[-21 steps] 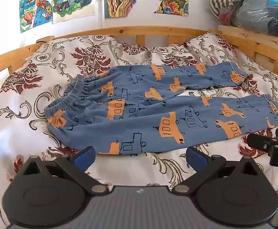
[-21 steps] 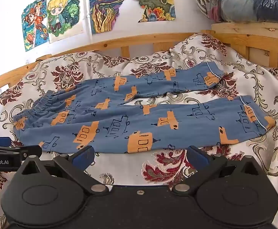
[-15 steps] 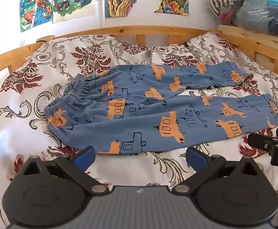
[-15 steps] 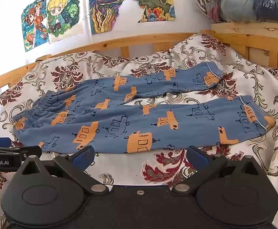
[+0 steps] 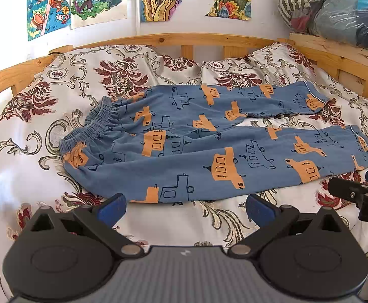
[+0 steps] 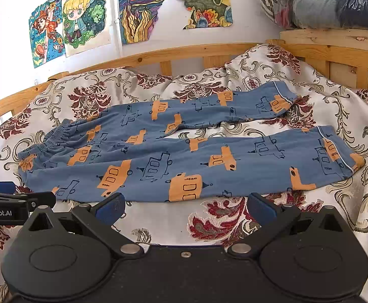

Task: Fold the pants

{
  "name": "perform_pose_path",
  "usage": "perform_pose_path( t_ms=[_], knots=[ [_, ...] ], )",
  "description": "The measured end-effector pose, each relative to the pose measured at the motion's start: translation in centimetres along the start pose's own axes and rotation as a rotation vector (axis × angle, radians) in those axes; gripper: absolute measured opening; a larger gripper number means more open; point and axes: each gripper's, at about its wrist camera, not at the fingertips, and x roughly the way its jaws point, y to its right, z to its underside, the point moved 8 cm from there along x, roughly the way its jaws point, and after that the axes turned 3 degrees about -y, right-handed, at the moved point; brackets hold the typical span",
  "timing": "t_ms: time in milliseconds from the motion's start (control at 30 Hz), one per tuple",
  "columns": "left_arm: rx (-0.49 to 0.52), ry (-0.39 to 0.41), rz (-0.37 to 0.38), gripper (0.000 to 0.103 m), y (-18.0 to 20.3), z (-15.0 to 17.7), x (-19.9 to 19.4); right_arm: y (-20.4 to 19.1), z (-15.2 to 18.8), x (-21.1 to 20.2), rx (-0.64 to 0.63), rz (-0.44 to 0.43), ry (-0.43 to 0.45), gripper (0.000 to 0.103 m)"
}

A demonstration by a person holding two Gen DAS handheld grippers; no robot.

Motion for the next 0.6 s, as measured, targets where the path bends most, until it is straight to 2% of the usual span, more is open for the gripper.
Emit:
perform_pose_path(
  t_ms=[600],
  knots=[
    [-0.005,-0.004,-0.003,0.103,-0.35,0.19,0.17,0.1,0.03,0.02,0.001,0.0,-0.002,0.102]
  ],
)
